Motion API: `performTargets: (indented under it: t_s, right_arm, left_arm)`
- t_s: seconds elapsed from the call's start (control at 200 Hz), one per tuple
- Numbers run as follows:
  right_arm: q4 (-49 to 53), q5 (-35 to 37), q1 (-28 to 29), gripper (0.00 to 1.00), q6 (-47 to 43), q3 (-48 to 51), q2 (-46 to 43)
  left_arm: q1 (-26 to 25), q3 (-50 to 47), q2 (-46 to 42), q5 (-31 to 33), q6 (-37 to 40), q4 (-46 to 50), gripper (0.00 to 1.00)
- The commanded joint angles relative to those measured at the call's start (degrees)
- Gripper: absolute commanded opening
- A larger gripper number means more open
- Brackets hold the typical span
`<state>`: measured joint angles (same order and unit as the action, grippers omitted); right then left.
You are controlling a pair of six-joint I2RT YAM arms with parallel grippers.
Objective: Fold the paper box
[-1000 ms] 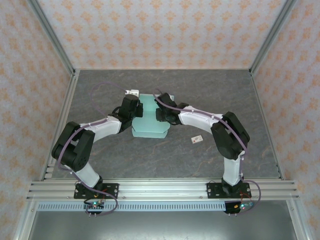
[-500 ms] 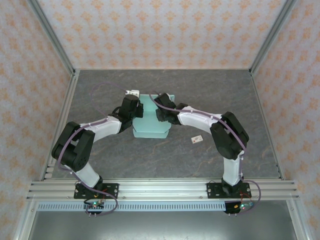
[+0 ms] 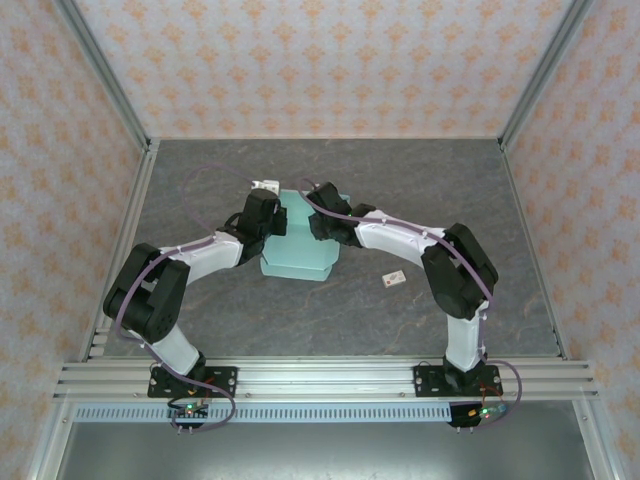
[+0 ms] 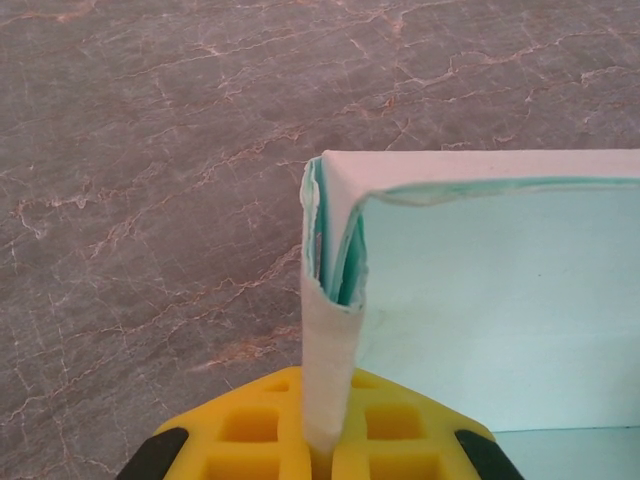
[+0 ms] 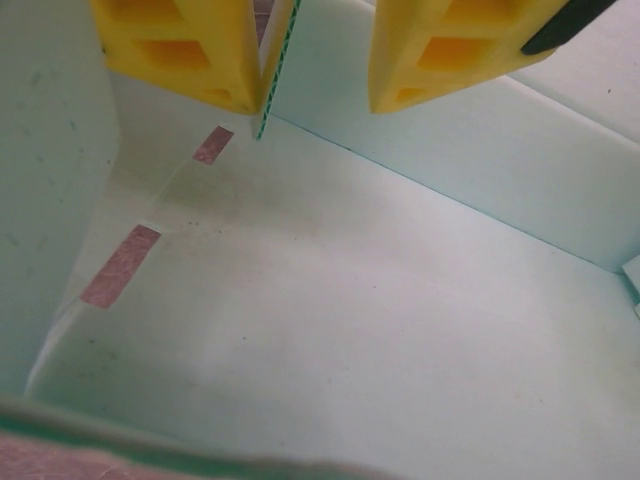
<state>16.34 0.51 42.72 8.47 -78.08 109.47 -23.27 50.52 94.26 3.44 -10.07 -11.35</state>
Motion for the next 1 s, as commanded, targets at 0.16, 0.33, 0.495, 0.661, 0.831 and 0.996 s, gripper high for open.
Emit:
performTargets:
  t_s: [0.16, 0.33, 0.495, 0.661, 0.831, 0.996]
  right_arm:
    - [-2.7, -4.2, 1.2, 0.32, 1.2, 0.7, 0.9]
    - [-0.7, -1.9, 1.2, 0.33, -1.1, 1.0, -1.5]
    - [2.8, 0.6, 1.2, 0.40, -3.1, 1.7, -6.3]
    - [7.1, 1.3, 1.2, 0.49, -4.9, 3.6, -13.2]
    - [11.9, 0.2, 0.8, 0.53, -7.3, 4.7, -20.4]
    - [10.7, -7.3, -4.6, 0.55, -8.0, 7.6, -27.2]
  left_arm:
    - [-0.5, 1.6, 0.0, -0.8, -0.4, 0.5, 0.00]
    - [-0.5, 1.5, -0.3, -0.1, -0.5, 0.8, 0.00]
    - [-0.5, 1.5, -0.3, 1.2, -0.1, 1.5, 0.00]
    - [-0.5, 1.8, -0.6, 1.6, -0.2, 2.0, 0.00]
    - [-0.5, 1.9, -0.9, 0.4, -1.0, 2.3, 0.00]
    - [-0.4, 2.0, -1.9, -0.4, -1.4, 3.2, 0.00]
